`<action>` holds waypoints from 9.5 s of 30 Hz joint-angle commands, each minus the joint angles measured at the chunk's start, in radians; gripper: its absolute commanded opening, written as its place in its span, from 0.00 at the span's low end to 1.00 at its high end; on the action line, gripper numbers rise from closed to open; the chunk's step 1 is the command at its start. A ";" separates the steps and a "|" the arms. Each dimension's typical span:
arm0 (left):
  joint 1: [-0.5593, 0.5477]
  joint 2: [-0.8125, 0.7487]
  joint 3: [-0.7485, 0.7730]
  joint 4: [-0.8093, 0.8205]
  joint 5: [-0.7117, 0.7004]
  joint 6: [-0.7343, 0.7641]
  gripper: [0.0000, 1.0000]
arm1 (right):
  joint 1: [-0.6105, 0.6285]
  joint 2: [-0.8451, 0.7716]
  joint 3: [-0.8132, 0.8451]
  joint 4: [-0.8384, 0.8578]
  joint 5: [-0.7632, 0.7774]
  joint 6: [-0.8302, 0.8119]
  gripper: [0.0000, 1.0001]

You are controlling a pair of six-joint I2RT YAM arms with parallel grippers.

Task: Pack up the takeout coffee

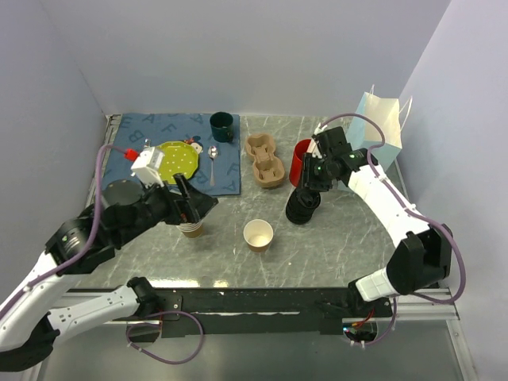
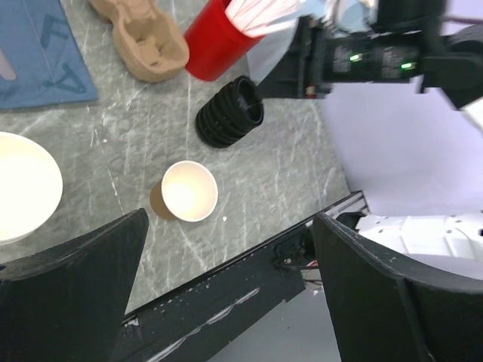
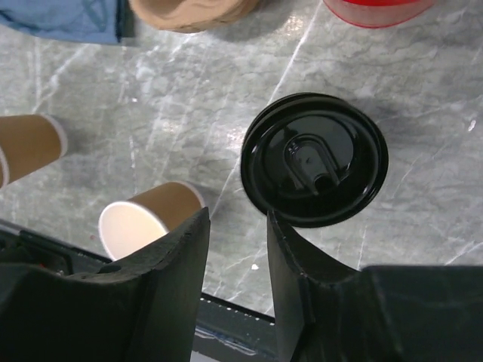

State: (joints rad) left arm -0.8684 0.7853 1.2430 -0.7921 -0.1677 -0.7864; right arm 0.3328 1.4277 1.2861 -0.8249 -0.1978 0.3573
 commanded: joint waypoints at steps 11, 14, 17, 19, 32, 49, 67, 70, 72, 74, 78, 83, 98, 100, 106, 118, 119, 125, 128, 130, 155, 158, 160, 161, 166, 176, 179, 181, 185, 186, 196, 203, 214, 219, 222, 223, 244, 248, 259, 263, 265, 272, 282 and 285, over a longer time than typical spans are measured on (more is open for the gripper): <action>-0.004 -0.009 -0.016 0.022 -0.004 0.006 0.97 | -0.002 0.080 -0.045 0.101 0.003 -0.021 0.46; -0.004 -0.008 -0.022 0.028 -0.003 0.006 0.97 | 0.003 0.097 -0.031 0.099 -0.005 -0.026 0.46; -0.004 -0.004 -0.019 0.025 0.000 0.010 0.97 | 0.005 0.108 -0.022 0.098 0.000 -0.030 0.46; -0.004 -0.001 -0.016 0.024 -0.001 0.010 0.97 | 0.006 0.117 -0.016 0.089 0.006 -0.032 0.45; -0.004 0.003 -0.020 0.028 0.008 0.018 0.97 | 0.014 0.089 -0.025 0.096 -0.005 -0.043 0.28; -0.004 -0.011 -0.051 0.045 0.011 0.032 0.97 | 0.015 0.051 -0.039 0.086 0.001 -0.047 0.20; -0.004 -0.011 -0.050 0.039 0.005 0.039 0.97 | 0.018 0.071 -0.002 0.067 0.046 -0.026 0.43; -0.004 -0.011 -0.047 0.036 0.005 0.041 0.97 | 0.020 0.086 0.012 0.067 0.047 -0.027 0.43; -0.004 -0.012 -0.047 0.036 0.004 0.038 0.97 | 0.022 0.100 0.024 0.067 0.054 -0.026 0.43; -0.004 -0.011 -0.048 0.034 0.004 0.036 0.97 | 0.022 0.109 0.039 0.067 0.054 -0.026 0.43; -0.004 -0.011 -0.047 0.034 0.004 0.036 0.97 | 0.026 0.137 0.058 0.064 0.060 -0.020 0.43; -0.004 -0.009 -0.042 0.028 -0.001 0.039 0.97 | 0.034 0.157 0.071 0.046 0.095 -0.003 0.42; -0.004 -0.012 -0.031 0.004 -0.003 0.044 0.97 | 0.045 0.171 0.061 0.064 0.100 0.028 0.27; -0.004 -0.014 -0.028 -0.001 -0.003 0.042 0.97 | 0.043 0.160 0.058 0.067 0.094 0.029 0.24; -0.004 -0.020 -0.037 0.005 -0.003 0.045 0.97 | 0.043 0.117 0.061 0.049 0.080 0.019 0.22; -0.004 -0.015 -0.060 0.042 0.016 0.041 0.97 | 0.043 0.043 -0.025 0.091 0.078 0.029 0.18; -0.004 -0.017 -0.060 0.040 0.014 0.041 0.97 | 0.043 0.030 -0.039 0.102 0.081 0.032 0.18; -0.004 -0.018 -0.062 0.044 0.013 0.039 0.97 | 0.043 -0.064 -0.175 0.288 0.072 0.022 0.17; -0.004 -0.017 -0.059 0.042 0.017 0.042 0.97 | 0.046 -0.111 -0.260 0.394 0.063 0.009 0.16; -0.004 -0.012 -0.051 0.037 0.017 0.045 0.97 | 0.046 -0.130 -0.284 0.420 0.061 0.005 0.16; -0.004 0.000 -0.037 0.088 0.275 0.450 0.99 | 0.045 -0.302 -0.081 0.227 -0.311 -0.095 0.16; -0.004 0.006 -0.034 0.128 0.325 0.599 0.99 | 0.045 -0.322 -0.032 0.099 -0.552 -0.167 0.15; -0.003 -0.014 -0.063 0.181 0.382 0.716 0.98 | 0.051 -0.334 -0.001 0.040 -0.725 -0.195 0.15; -0.004 -0.020 -0.071 0.232 0.379 0.737 0.98 | 0.084 -0.346 -0.002 0.032 -0.779 -0.189 0.15; -0.004 0.028 -0.024 0.269 0.369 0.884 0.98 | 0.189 -0.392 -0.025 0.110 -1.008 -0.028 0.13; -0.004 0.081 -0.037 0.392 0.577 1.082 0.98 | 0.256 -0.478 -0.111 0.482 -1.132 0.375 0.13; -0.004 0.106 -0.017 0.410 0.644 1.116 0.98 | 0.262 -0.469 -0.099 0.412 -1.120 0.328 0.13; -0.004 0.130 -0.005 0.401 0.686 1.138 0.97 | 0.268 -0.464 -0.105 0.418 -1.123 0.339 0.13; -0.004 0.172 0.033 0.349 0.826 1.187 0.93 | 0.278 -0.461 -0.116 0.474 -1.132 0.388 0.13; -0.004 0.181 0.035 0.344 0.868 1.191 0.92 | 0.276 -0.455 -0.116 0.490 -1.135 0.402 0.13; -0.004 0.212 0.029 0.392 1.057 1.150 0.88 | 0.311 -0.400 -0.084 0.395 -1.137 0.344 0.12; -0.003 0.226 0.004 0.367 1.129 1.152 0.84 | 0.322 -0.383 -0.073 0.425 -1.137 0.362 0.11; -0.004 0.236 -0.060 0.491 1.096 1.075 0.73 | 0.334 -0.360 -0.057 0.458 -1.146 0.391 0.11; -0.004 0.235 -0.071 0.498 1.111 1.063 0.61 | 0.336 -0.366 -0.068 0.487 -1.147 0.414 0.11; -0.004 0.233 -0.079 0.491 1.119 1.064 0.57 | 0.334 -0.372 -0.091 0.546 -1.151 0.454 0.11; -0.004 0.232 -0.086 0.493 1.119 1.061 0.54 | 0.334 -0.374 -0.097 0.562 -1.152 0.465 0.11; -0.004 0.091 -0.255 0.829 0.671 0.393 0.27 | 0.091 -0.386 0.169 0.174 -0.685 0.433 0.62; -0.004 0.089 -0.248 0.812 0.401 0.144 0.16 | 0.086 -0.417 0.260 -0.079 -0.306 0.405 0.58; -0.004 0.153 -0.119 0.625 -0.026 -0.056 0.13 | 0.317 -0.400 0.165 0.046 -0.028 0.548 0.52; -0.004 0.154 -0.105 0.602 -0.047 -0.047 0.13 | 0.377 -0.313 0.274 -0.049 0.094 0.552 0.50; -0.004 0.144 -0.112 0.600 -0.055 -0.053 0.13 | 0.384 -0.282 0.311 -0.060 0.113 0.555 0.49; -0.004 0.124 -0.139 0.608 -0.052 -0.073 0.13 | 0.393 -0.205 0.392 -0.048 0.118 0.548 0.45; -0.004 0.121 -0.154 0.614 -0.046 -0.074 0.13 | 0.403 -0.139 0.443 -0.028 0.095 0.549 0.43; -0.004 0.117 -0.163 0.619 -0.043 -0.076 0.13 | 0.407 -0.124 0.453 -0.029 0.095 0.548 0.43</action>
State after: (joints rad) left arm -0.8719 0.9207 1.0901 -0.2054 -0.2077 -0.8379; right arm 0.7288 1.2892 1.6848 -0.8745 -0.1192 0.9009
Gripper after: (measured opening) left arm 0.315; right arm 0.435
